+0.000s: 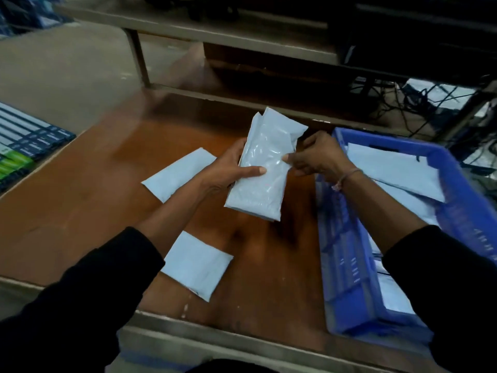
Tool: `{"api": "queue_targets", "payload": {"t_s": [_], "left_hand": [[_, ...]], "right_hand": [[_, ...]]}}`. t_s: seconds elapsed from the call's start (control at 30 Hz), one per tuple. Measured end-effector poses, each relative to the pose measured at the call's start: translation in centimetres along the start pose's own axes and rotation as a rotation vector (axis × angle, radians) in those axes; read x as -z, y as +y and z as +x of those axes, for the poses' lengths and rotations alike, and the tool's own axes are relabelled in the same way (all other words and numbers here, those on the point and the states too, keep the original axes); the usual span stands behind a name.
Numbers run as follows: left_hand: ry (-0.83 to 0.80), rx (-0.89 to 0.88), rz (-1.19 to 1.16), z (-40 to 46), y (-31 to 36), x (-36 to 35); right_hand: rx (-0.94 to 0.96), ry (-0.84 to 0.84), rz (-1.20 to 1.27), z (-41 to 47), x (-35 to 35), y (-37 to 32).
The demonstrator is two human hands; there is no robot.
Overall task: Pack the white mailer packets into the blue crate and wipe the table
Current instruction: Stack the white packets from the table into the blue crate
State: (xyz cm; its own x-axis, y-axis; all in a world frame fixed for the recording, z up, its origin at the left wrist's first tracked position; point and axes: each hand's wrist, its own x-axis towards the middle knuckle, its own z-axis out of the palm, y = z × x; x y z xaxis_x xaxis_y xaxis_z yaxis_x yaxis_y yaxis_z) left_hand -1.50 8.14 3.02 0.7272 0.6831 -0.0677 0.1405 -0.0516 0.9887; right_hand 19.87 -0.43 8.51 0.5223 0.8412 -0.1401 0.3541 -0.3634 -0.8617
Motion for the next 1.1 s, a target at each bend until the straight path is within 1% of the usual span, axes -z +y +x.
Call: {"api": "queue_targets", "payload": {"t_s": [0.07, 0.13, 0.2, 0.27, 0.37, 0.47, 0.6, 0.77, 0.83, 0.93, 1.03, 1.1], "left_hand": [[-0.065, -0.034, 0.059, 0.3, 1.6, -1.3], [-0.151, -0.070, 0.149, 0.7, 3.6, -2.6], [-0.232, -0.098, 0.246, 1.0, 5.7, -4.0], [-0.314, -0.126, 0.326, 1.4, 7.6, -5.5], [-0.435, -0.162, 0.504, 2.0, 10.6, -8.2], [-0.539, -0.186, 0.639, 2.6, 13.5, -11.6], [-0.588, -0.205, 0.718, 2.8, 16.0, -16.7], [-0.551, -0.293, 0.903, 2.6, 16.5, -22.3], [-0.549, -0.310, 0.931, 2.6, 15.9, -24.1], [-0.574, -0.287, 0.975, 2.2, 14.8, -26.8], [-0.653, -0.253, 1.020, 1.8, 13.2, -29.3], [-0.706, -0.247, 1.099, 1.4, 11.9, -30.6]], "right_hand": [[0.091, 0.106, -0.165, -0.8, 2.8, 0.3], [0.216, 0.214, -0.258, -1.9, 5.7, 0.4], [0.305, 0.248, -0.308, -2.9, 8.7, 0.6], [0.336, 0.169, -0.335, -3.6, 11.7, 0.9], [0.354, -0.014, -0.345, -5.1, 16.1, 1.8], [0.396, -0.105, -0.467, -7.9, 19.9, 2.2], [0.313, -0.177, -0.511, -10.8, 24.5, 3.3], [0.183, -0.183, -0.608, -13.6, 29.8, 6.0], [0.146, -0.216, -0.683, -14.4, 30.8, 7.4], [0.075, -0.330, -0.746, -15.2, 31.9, 9.8], [-0.010, -0.456, -0.848, -15.1, 32.5, 12.4], [-0.053, -0.544, -0.943, -15.1, 31.8, 14.2]]}}
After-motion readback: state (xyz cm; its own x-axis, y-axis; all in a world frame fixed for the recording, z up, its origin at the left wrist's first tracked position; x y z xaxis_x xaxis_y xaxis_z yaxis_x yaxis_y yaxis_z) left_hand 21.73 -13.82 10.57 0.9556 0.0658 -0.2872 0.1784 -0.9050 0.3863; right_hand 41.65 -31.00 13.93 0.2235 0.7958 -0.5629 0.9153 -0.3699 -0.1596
